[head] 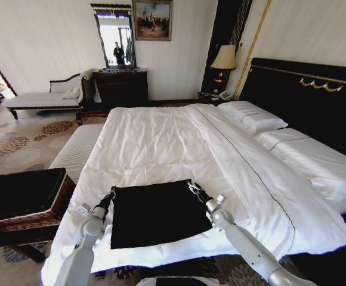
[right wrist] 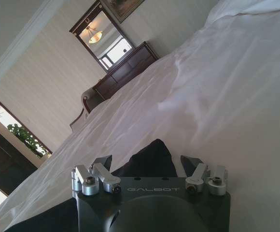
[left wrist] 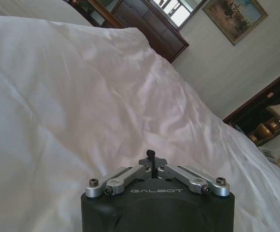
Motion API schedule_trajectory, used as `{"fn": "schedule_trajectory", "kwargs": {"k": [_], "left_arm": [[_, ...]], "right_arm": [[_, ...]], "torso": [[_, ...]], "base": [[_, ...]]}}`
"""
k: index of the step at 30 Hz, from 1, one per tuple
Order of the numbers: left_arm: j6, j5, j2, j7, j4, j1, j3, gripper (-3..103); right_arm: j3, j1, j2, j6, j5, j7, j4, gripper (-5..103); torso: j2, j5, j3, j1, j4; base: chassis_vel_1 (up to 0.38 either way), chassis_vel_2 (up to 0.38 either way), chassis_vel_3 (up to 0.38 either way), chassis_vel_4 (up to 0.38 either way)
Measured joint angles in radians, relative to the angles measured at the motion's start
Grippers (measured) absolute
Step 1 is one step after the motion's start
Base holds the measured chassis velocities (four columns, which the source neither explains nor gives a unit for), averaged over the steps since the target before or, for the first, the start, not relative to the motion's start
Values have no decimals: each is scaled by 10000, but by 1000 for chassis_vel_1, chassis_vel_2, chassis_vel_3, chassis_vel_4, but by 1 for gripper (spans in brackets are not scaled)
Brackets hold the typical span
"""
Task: Fold the clothes on the bed and place them into the basket.
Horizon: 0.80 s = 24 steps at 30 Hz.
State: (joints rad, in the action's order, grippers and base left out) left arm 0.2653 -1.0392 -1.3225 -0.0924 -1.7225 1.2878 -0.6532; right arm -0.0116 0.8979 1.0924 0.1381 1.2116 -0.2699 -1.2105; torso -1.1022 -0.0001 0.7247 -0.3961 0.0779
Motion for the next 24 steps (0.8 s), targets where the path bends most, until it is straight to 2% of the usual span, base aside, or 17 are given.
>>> {"fn": "schedule_trajectory", "kwargs": {"k": [1,4,7,9,14,19,21,24], "left_arm": [[0,3,-1,-4,4,-4,7,0],[2,3,4,-9,4,-3,10,0],[5,6,68,-11,18,3,14,0],[5,6,74,-10,23,3,14,0],[6,27,77,-11,29,16,47,0],[6,44,60,-11,24,19,75,0],[5,63,31,-11,-8,32,105,0],[5,77,-10,-12,-56,61,125,0]], "right_arm": [[-83,-92,94,12,-69,12,141,73],[-149,-167,196,52,-110,23,247,68],[-276,-281,305,159,-131,125,375,51],[-283,-289,307,167,-129,140,379,51],[-212,-290,218,256,-31,233,289,24],[-79,-244,118,439,-49,249,166,14],[-15,-206,74,499,-78,254,94,3],[37,-151,65,535,-176,257,42,2]], "torso": [[0,0,0,0,0],[0,0,0,0,0],[0,0,0,0,0],[1,1,0,0,0],[0,1,0,0,-2],[0,2,0,0,-1],[0,1,1,0,-1],[1,2,1,0,-1]], "base": [[0,0,0,0],[0,0,0,0],[0,0,0,0],[0,0,0,0],[0,0,0,0],[0,0,0,0],[0,0,0,0],[0,0,0,0]]}}
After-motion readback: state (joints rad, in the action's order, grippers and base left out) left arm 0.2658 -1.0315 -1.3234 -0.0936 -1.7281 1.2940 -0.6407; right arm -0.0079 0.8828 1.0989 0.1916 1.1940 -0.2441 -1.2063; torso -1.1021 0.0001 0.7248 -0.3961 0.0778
